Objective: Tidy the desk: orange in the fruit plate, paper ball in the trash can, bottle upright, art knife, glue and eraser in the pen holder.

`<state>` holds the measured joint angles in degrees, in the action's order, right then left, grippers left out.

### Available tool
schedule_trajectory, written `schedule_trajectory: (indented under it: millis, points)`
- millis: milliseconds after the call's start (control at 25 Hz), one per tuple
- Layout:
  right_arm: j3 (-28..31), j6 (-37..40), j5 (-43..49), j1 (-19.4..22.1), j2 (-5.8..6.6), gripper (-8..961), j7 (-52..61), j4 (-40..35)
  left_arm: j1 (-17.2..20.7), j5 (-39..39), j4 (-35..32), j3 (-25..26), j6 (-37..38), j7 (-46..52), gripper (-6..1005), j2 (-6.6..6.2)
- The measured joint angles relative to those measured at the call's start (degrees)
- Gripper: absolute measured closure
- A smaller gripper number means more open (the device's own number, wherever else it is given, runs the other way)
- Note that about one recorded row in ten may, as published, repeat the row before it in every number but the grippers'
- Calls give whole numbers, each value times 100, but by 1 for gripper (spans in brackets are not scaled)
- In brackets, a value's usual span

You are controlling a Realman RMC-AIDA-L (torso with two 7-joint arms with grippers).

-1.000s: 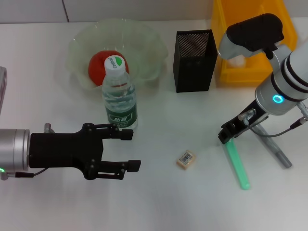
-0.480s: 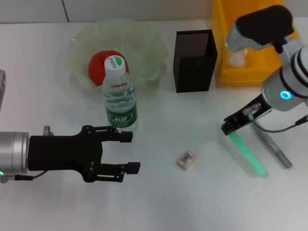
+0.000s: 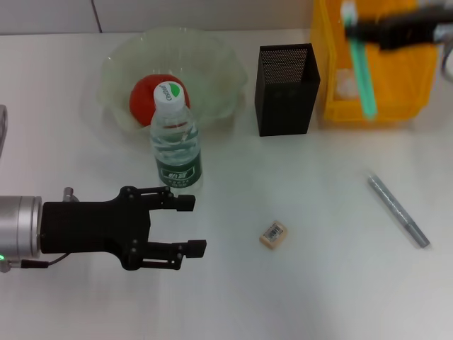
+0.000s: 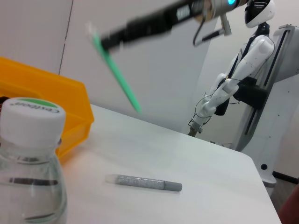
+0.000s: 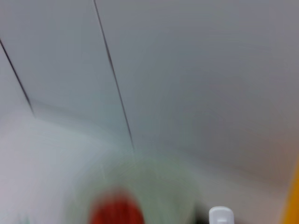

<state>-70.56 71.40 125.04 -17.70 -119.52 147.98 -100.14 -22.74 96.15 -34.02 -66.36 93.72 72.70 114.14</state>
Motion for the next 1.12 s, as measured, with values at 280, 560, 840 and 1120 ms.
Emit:
schedule_trajectory:
  millis: [280, 560, 840, 1120]
  points:
    - [439, -1021, -4363, 0, 20, 783, -4062, 2862, 0, 0, 0, 0, 13, 22, 212, 1]
    - [573, -813, -6887, -1154, 24, 779, -7319, 6326, -2, 0, 7, 35, 21, 78, 213, 74]
    - [577, -892, -7438, -1685, -7, 775, -8353, 7585, -2, 0, 26, 113, 23, 78, 213, 78]
    - [579, -856, -7540, -1777, -10, 772, -8611, 7895, 3, 3, 26, 149, 23, 74, 214, 88]
